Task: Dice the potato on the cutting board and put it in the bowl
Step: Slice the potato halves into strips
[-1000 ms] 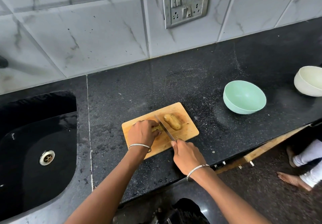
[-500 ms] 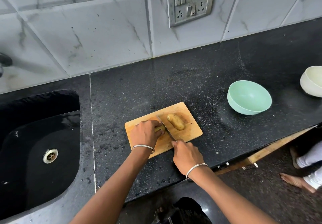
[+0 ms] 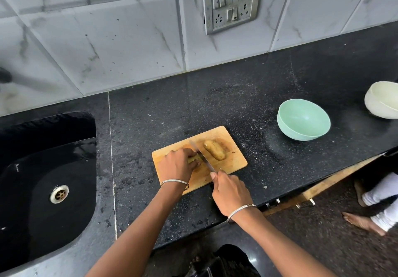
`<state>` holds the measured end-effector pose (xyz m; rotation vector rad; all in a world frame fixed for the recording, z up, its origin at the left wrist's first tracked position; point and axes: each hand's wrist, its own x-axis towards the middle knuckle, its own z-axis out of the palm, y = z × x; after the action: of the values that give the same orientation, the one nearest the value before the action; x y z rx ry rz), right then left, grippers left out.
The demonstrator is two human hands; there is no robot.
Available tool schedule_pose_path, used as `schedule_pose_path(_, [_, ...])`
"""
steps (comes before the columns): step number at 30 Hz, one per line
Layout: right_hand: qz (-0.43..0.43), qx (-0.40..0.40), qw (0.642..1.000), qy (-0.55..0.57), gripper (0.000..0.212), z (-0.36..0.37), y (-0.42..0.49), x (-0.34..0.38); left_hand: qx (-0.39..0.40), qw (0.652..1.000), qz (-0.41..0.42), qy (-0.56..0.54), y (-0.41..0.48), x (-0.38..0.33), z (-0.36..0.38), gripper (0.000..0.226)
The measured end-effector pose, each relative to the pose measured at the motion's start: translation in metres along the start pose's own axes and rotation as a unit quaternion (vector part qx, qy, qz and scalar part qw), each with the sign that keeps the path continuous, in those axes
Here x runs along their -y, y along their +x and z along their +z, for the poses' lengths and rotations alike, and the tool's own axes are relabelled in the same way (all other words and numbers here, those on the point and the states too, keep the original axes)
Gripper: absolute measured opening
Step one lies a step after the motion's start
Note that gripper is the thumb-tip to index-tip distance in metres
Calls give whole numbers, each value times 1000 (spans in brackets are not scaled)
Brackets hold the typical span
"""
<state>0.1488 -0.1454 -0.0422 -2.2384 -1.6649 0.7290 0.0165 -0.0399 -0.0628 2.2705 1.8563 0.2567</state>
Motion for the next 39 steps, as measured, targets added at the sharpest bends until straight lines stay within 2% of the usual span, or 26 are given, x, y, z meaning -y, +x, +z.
schedule_pose_path(15, [11,-6,1000,7,35,10,3,-3,-16,998,44,-31,0,-1,-1,32])
schedule_pose_path(19, [19,6,1000,-1,33,11,2,-1,5,995,90,-34,2,-3,-2,44])
schedule_pose_path(25, [20,8,1000,-15,33,12,2,-3,48,979,197,36,12,-9,-10,27])
schedule_pose_path(32, [15,13,999,-31,30,11,1,-4,92,972,196,89,19,-17,-21,26])
schedule_pose_path(39, [11,12,1000,-26,34,8,-18,-21,124,973,186,63,23,-16,-21,27])
